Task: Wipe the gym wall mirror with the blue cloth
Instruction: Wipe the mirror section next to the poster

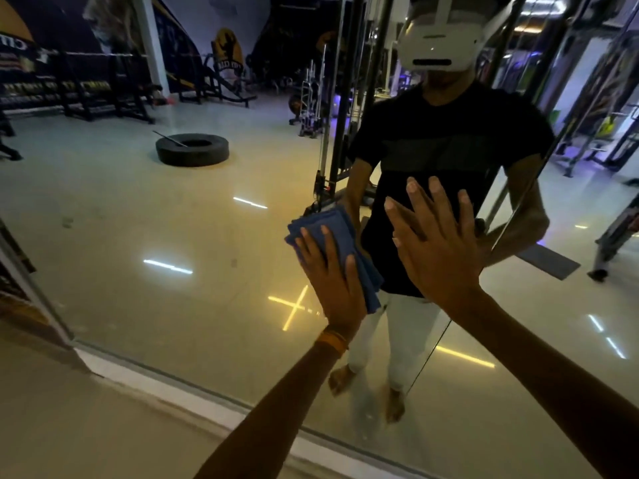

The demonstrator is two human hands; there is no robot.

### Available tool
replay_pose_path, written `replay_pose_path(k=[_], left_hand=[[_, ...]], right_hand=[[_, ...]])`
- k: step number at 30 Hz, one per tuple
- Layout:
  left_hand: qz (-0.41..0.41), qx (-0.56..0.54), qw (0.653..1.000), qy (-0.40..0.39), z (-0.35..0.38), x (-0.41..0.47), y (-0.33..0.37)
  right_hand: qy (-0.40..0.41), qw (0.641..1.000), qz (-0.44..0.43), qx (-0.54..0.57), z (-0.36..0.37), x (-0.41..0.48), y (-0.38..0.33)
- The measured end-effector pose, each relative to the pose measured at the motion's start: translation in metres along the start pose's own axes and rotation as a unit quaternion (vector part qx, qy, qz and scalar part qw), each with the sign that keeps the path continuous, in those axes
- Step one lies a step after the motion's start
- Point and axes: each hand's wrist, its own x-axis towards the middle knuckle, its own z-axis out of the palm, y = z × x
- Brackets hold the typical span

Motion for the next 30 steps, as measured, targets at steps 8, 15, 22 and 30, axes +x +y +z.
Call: replay_pose_path(k=[8,15,22,30], left_hand=[[-0.128,-0.032,0.977,0.167,-0.072,0.163,-0.059],[0.082,0.062,0.994,-0.036,-0.027,0.066,-0.019],[-0.034,0.025,0.989,0.141,-0.089,0.217,-0.049],[0.240,0.092,0.963,-0.084,-0.048,0.107,-0.033]], right_hand=[[-0.022,0.997,0.057,0.046,-0.013,-0.001,0.011],[-0.011,0.998,0.027,0.062,-0.015,0.021,0.007],[-0.020,0.997,0.054,0.059,-0.019,0.050,0.005],[-0.005,0.998,0.042,0.044,-0.023,0.068,0.016]])
